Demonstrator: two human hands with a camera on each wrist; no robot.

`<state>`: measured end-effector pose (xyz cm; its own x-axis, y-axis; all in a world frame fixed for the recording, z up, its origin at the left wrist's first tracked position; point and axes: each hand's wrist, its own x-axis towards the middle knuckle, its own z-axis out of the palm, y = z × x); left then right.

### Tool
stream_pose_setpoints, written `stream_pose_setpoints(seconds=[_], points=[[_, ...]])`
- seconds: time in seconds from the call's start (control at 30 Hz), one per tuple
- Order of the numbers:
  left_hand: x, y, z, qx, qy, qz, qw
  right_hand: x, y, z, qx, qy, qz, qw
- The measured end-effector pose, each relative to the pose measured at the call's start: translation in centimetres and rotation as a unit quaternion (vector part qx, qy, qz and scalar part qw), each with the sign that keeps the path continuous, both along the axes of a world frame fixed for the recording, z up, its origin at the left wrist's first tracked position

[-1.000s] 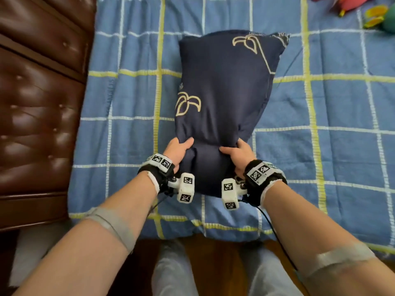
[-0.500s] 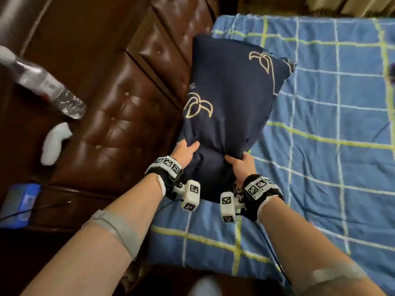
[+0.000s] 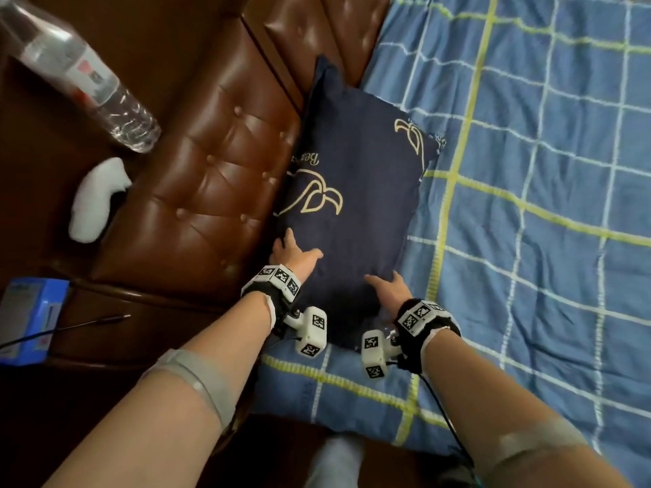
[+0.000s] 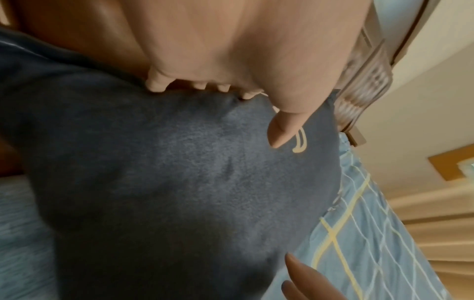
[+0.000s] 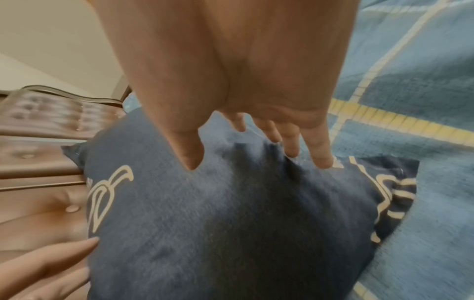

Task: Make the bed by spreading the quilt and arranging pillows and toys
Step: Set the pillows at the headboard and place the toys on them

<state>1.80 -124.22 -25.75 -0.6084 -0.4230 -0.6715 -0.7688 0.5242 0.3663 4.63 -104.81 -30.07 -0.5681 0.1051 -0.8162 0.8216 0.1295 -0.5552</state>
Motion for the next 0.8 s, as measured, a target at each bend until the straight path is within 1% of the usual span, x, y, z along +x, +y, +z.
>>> stream_pose_setpoints(seconds=[0.07,0.17,0.3,0.4,0.5,0.63,0.77,0.8], points=[[-0.9,1.6,1.4,-0.009,0.018,-0.020,1.000,-0.7,1.6,2.0,-0.005,0.020,0.003,1.000],[-2.1,5.3,4.2,-0.028,0.045,-0.062,0.997,-1.4,5.3,5.1,0.014,0.034,0.035,0.999],[-2.3,12.7,9.6,0.022,0.061,-0.117,0.991,-1.4,12.5,10.1,0.028,0.059,0.044,0.997],[-1.8,19.6,14.5,0.082,0.092,-0.159,0.980,-0.6,19.2,14.7,0.039,0.084,0.043,0.995],[-0.3,27.0,19.0,0.108,0.113,-0.209,0.965,0.8,27.1,19.8,0.047,0.117,0.041,0.991],[2.4,36.9,23.7,0.087,0.117,-0.284,0.948,3.5,38.7,25.4,0.070,0.135,0.022,0.988],[3.6,45.9,27.8,0.074,0.127,-0.367,0.919,6.2,48.8,29.4,0.098,0.149,-0.031,0.983],[3.6,48.0,28.4,0.080,0.137,-0.376,0.913,6.9,50.9,30.0,0.099,0.154,-0.046,0.982]])
